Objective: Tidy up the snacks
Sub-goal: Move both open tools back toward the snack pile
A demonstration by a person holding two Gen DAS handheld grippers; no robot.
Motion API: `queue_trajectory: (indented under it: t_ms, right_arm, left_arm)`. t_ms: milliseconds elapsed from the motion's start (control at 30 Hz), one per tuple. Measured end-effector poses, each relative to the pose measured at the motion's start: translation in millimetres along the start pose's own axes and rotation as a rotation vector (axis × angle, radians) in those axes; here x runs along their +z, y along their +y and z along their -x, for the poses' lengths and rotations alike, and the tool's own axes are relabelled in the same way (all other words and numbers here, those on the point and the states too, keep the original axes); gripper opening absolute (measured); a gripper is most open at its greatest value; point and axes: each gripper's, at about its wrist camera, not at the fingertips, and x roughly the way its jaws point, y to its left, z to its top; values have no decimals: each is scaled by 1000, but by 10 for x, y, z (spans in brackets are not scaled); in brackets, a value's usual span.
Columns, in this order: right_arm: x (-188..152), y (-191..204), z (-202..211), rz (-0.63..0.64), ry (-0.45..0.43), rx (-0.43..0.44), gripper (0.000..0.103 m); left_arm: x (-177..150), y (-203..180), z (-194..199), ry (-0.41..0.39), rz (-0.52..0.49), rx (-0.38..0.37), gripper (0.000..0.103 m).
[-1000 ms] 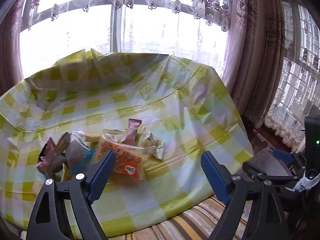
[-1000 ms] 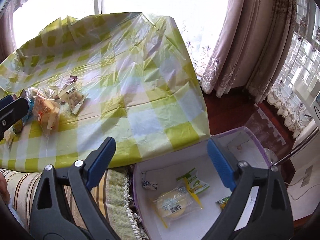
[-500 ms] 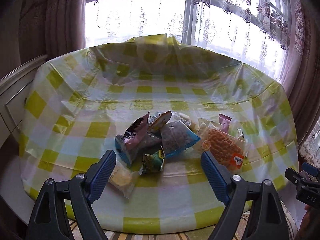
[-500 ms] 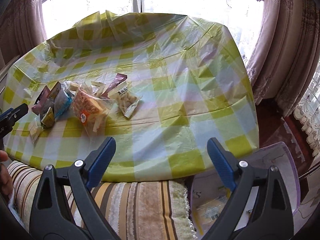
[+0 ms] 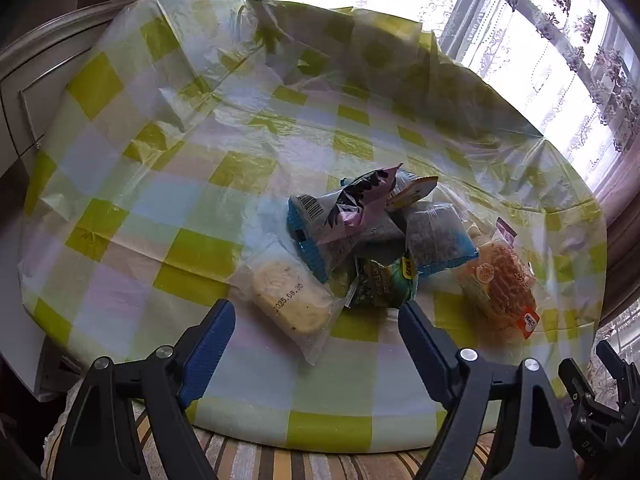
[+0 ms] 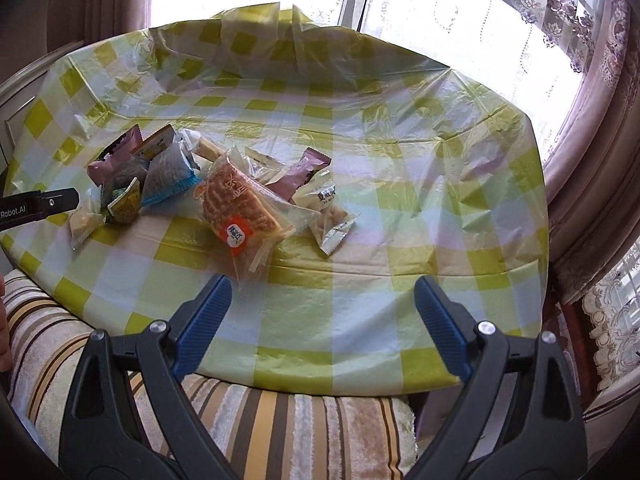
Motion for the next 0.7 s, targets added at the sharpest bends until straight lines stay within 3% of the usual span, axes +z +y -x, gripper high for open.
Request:
queue_trajectory:
  t_ms: [400, 700]
  right_arm:
    - [181, 531, -231, 229, -63, -123, 94]
    - [320, 842, -425, 399, -136, -208, 94]
  left_arm:
    - [95, 98, -367, 89, 98, 38, 81]
    - [130, -31, -503, 87, 7, 156, 72]
